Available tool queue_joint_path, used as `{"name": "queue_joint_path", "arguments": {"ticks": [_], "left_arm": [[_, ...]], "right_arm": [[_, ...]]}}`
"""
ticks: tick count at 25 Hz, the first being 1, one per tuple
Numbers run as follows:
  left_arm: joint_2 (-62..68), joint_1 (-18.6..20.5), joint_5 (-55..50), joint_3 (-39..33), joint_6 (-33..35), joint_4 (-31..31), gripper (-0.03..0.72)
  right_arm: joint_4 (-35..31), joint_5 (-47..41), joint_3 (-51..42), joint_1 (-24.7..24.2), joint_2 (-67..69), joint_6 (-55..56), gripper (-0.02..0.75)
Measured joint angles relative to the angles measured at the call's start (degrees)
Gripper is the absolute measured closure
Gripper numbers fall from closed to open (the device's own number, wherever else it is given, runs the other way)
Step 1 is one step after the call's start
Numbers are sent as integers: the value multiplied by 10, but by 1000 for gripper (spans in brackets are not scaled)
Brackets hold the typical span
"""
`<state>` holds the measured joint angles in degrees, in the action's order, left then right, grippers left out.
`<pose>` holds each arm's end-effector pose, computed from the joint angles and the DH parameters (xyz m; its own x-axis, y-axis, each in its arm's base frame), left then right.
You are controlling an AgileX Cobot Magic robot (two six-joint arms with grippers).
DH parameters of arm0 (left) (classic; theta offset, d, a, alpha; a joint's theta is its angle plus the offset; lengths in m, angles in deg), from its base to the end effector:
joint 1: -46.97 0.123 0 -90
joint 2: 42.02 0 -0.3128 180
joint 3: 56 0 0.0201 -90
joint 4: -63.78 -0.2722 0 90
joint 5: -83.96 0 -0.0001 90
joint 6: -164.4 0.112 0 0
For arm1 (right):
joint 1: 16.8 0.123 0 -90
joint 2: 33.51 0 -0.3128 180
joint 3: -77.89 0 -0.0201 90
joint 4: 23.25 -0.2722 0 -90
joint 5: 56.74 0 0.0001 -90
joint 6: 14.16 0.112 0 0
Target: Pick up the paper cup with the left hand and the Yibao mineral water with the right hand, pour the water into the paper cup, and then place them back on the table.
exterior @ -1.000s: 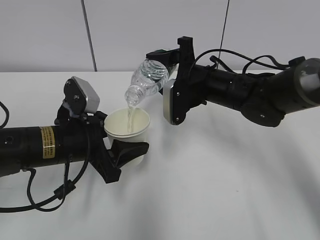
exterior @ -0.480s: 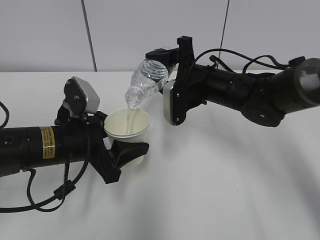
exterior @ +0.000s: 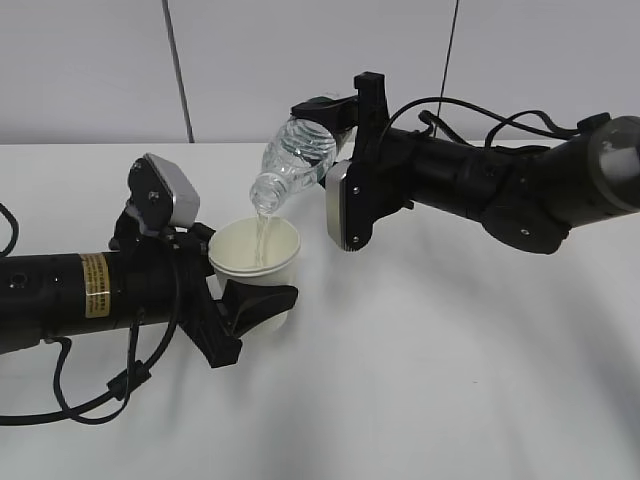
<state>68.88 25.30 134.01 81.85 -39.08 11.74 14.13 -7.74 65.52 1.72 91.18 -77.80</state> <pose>0.2841 -0.1857 0.1414 -0.1832 0.3088 -0.9333 0.8802 0.4744 -0.0158 0.4364 0.2003 0.1865 0.7157 -0.6976 -0.0324 -0.0733 -0.0288 -0.9969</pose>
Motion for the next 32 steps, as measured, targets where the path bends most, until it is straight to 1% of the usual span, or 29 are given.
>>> {"name": "queue_joint_path", "arguments": {"ticks": [32], "left_arm": [[0,0,-1,0,0,-1,248]], "right_arm": [[0,4,0,0,0,-11,256]]}}
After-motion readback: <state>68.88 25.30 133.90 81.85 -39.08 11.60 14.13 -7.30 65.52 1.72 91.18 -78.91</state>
